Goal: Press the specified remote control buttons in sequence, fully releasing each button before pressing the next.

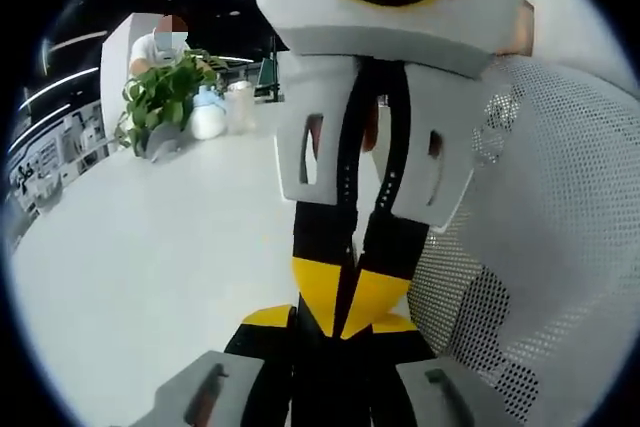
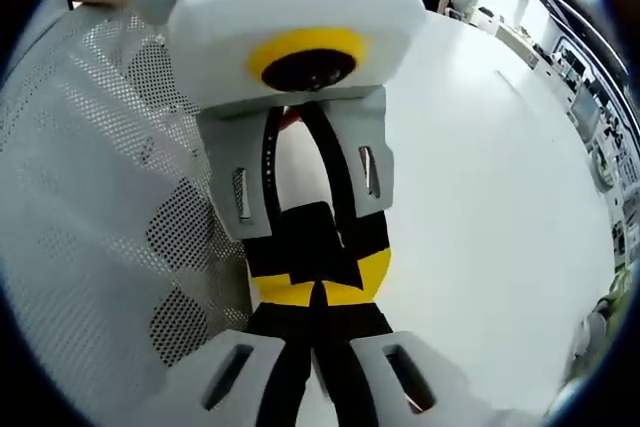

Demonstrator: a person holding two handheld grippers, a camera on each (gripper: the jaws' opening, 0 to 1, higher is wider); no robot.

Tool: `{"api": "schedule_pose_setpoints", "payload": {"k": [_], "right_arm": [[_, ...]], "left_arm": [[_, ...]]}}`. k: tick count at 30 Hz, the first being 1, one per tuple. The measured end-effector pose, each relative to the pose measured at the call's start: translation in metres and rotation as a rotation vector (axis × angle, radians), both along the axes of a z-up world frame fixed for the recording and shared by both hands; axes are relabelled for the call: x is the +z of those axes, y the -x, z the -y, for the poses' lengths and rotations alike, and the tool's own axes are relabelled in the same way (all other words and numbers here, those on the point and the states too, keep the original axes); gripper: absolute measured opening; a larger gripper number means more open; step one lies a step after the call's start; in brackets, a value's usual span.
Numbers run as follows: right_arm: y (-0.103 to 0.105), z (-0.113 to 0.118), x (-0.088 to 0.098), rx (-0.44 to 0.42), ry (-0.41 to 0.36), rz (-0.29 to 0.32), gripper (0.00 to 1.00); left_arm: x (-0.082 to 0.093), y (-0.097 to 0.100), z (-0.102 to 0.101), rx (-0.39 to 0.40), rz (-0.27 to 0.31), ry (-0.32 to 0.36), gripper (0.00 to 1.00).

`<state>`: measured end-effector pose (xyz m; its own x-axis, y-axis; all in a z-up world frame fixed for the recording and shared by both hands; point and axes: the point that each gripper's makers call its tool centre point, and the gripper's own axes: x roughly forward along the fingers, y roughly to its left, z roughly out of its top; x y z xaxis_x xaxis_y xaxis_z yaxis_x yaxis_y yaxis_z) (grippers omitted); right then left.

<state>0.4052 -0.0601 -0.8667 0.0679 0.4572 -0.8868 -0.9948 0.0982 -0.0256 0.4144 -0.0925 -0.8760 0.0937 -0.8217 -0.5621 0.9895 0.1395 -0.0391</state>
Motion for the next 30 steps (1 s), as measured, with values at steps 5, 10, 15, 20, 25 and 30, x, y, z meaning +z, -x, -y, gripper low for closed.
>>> {"api": "schedule_pose_setpoints", "payload": {"k": [5,10,15,20,25,30], "right_arm": [[-0.001,0.001,0.001,-0.024,-0.08,-0.025,0.0],[0.003,-0.001,0.001,0.104,-0.058,0.027,0.0],[0.003,0.009,0.001,-0.018,-0.072,-0.081,0.0],[0.005,0.035,0.0,-0.049,-0.066,-0.103,0.0],[-0.001,0.039,0.001,-0.075,-0.052,-0.101,0.0],[-0.011,0.046,0.0,-0.106,-0.043,-0.063,0.0]], "left_arm": [[0.001,0.001,0.0,0.004,0.002,0.005,0.26],[0.003,0.001,0.0,0.017,-0.003,0.015,0.26],[0.004,0.001,0.0,0.025,-0.024,0.031,0.26],[0.005,0.001,0.001,0.045,-0.049,0.035,0.26],[0.005,0.001,0.001,0.045,-0.048,0.027,0.26],[0.006,0.001,-0.007,0.059,-0.09,0.024,0.25]]}}
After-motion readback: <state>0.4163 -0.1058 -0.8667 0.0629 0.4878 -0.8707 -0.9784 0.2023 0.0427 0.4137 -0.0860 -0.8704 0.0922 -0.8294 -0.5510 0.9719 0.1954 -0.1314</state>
